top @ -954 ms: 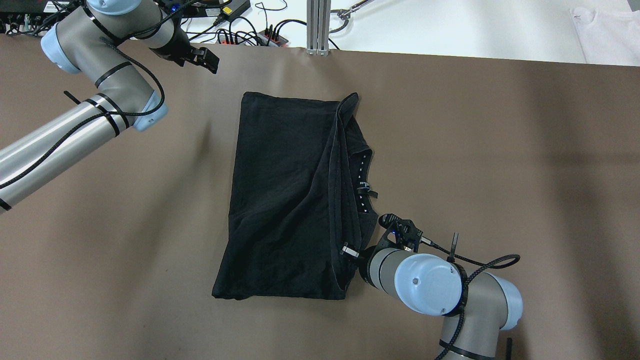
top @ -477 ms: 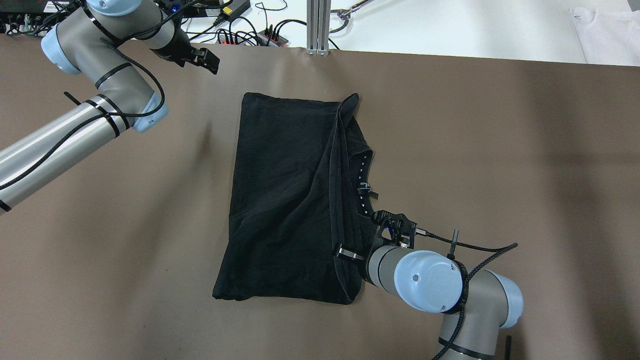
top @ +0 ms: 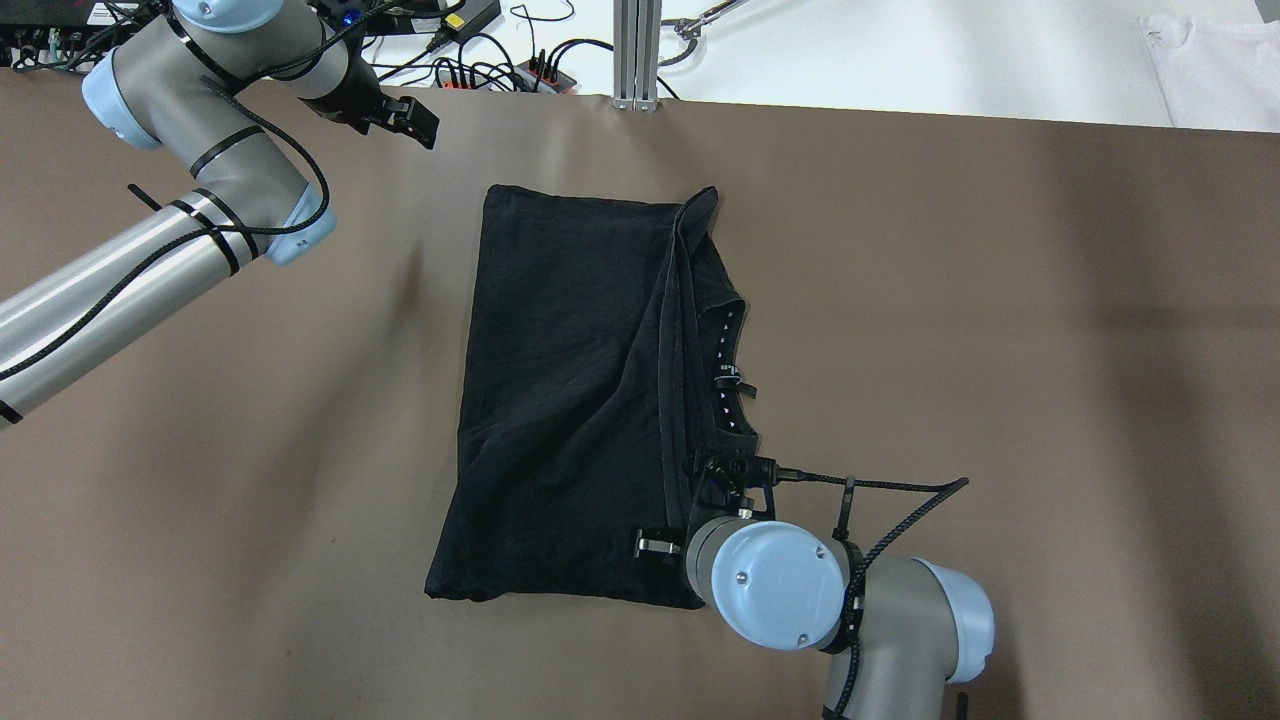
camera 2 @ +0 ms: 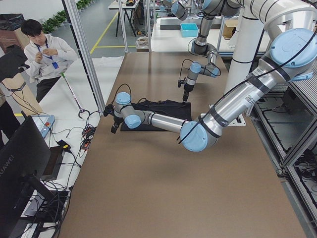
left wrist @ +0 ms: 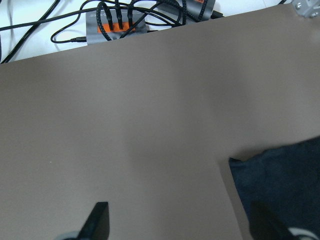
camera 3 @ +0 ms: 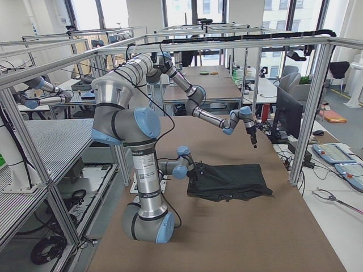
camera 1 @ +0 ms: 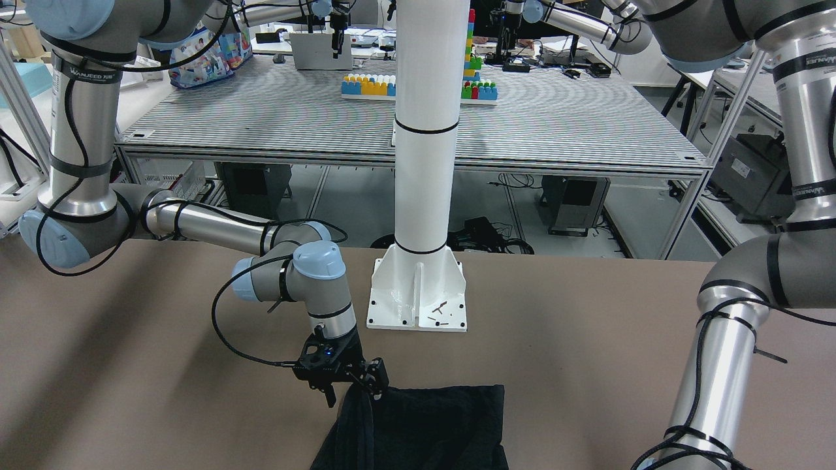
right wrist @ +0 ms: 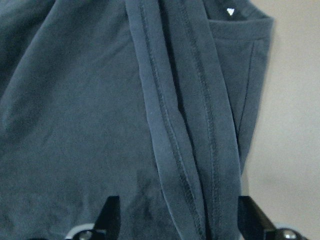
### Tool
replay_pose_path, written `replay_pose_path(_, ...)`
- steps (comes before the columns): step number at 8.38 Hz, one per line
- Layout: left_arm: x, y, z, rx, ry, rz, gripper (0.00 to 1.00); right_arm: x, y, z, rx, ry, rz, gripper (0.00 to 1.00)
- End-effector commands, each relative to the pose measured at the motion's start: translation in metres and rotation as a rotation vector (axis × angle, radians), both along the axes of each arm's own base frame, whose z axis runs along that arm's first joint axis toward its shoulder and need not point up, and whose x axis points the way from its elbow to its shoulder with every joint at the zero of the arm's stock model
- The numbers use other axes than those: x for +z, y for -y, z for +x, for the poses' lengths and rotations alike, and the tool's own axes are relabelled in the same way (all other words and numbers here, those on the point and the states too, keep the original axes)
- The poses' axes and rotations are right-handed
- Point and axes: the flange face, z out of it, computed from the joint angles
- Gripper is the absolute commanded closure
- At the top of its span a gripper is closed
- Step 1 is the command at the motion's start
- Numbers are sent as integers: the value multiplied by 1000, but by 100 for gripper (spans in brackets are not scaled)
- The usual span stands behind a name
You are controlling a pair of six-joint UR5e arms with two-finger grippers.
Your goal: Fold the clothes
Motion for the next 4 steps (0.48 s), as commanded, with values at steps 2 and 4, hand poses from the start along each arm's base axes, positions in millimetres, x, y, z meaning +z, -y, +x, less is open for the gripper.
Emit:
replay_pose_path(2,6,-2,0,2,2,-6,0,-9,-22,-24,-181,-189,152,54)
replay_pose_path(4,7,-2,0,2,3,-7,0,-5,-19,-27,-208,-226,210,60)
